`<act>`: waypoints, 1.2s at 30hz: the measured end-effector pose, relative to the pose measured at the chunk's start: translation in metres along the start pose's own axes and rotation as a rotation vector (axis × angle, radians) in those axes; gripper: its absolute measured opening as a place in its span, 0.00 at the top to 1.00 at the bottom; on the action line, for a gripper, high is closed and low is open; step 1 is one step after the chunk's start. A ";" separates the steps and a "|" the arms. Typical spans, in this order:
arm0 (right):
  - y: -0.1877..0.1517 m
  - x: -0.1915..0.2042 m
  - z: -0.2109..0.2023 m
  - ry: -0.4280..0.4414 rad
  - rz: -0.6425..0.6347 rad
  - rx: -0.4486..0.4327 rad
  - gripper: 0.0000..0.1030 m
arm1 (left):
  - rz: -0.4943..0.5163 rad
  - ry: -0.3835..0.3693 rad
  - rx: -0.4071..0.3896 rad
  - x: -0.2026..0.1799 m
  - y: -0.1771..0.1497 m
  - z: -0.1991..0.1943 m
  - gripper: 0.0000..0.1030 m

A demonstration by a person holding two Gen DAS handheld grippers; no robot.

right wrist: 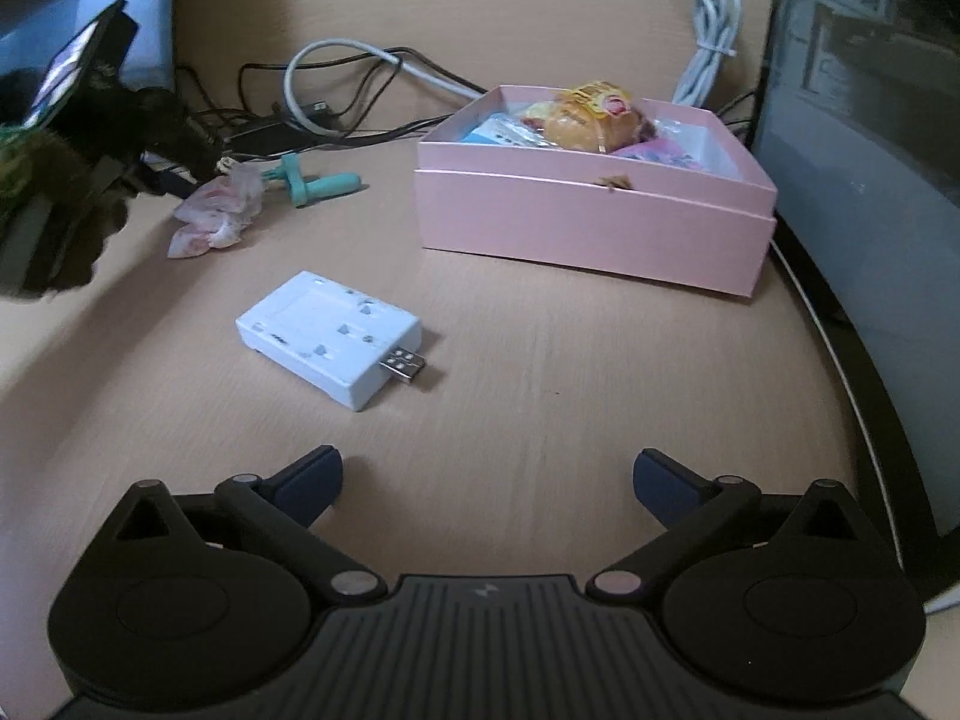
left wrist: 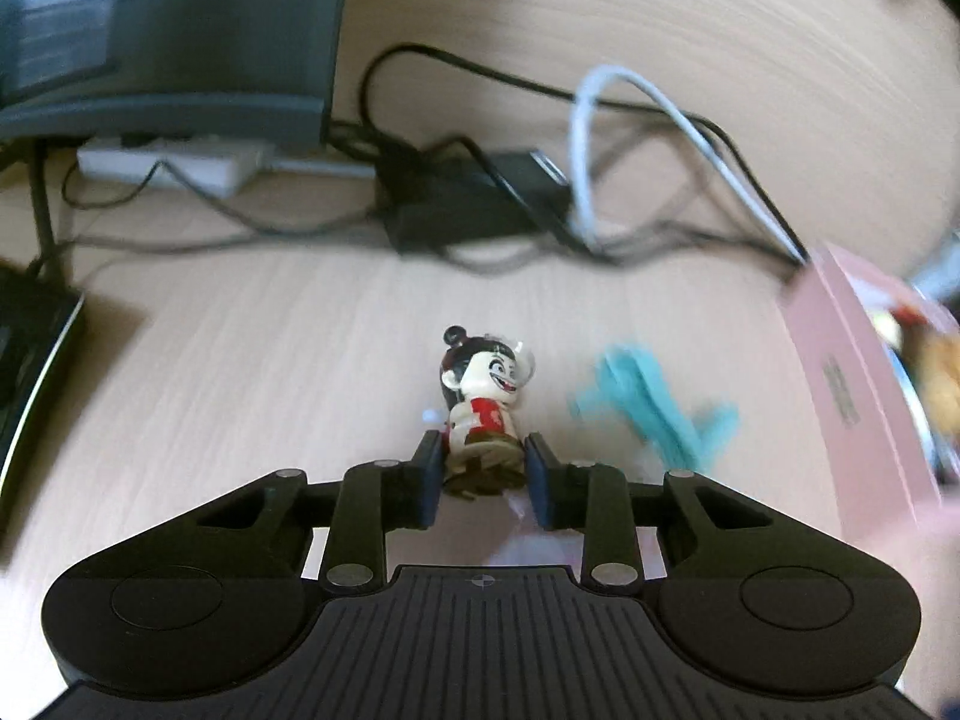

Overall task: Organize objects
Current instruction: 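Grasp the small girl figure with the left gripper and lift it, then hold the figure in the left gripper while the right grasps the teal crank piece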

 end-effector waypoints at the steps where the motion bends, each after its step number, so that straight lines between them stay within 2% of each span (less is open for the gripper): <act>1: 0.000 0.001 0.001 0.016 -0.001 0.004 0.00 | 0.009 -0.017 0.008 -0.003 -0.011 -0.010 0.69; 7: 0.002 0.005 0.003 0.039 -0.009 0.030 0.00 | 0.112 -0.127 0.057 -0.030 -0.081 -0.072 0.68; 10: 0.002 0.007 0.003 0.048 -0.018 0.025 0.00 | 0.152 -0.133 0.048 -0.041 -0.098 -0.087 0.68; 12: 0.002 0.008 0.004 0.056 -0.025 0.016 0.00 | 0.145 -0.114 0.045 -0.043 -0.096 -0.087 0.68; 16: 0.003 0.016 0.006 0.074 -0.043 0.020 0.00 | 0.062 -0.097 0.049 -0.041 -0.086 -0.079 0.68; 20: 0.002 0.031 0.005 0.132 -0.097 0.053 0.00 | 0.010 -0.097 0.046 -0.040 -0.082 -0.074 0.68; 26: -0.004 0.047 -0.001 0.149 -0.178 0.015 0.00 | 0.022 -0.110 0.067 -0.039 -0.090 -0.085 0.68; 32: -0.003 0.044 0.002 0.172 -0.131 0.010 0.00 | 0.059 -0.071 0.056 -0.040 -0.090 -0.091 0.68; 36: -0.005 0.047 0.003 0.167 -0.128 0.004 0.00 | 0.129 -0.051 0.049 -0.046 -0.092 -0.098 0.68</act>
Point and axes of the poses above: each gripper's, at about its wrist camera, not at the fingertips, and z roughly the way its jaws point, x to its left, y to its top, the point moved 7 cm from there along z, roughly the way its jaws point, and after that the axes turned 7 degrees about z, right-handed, at the moved point
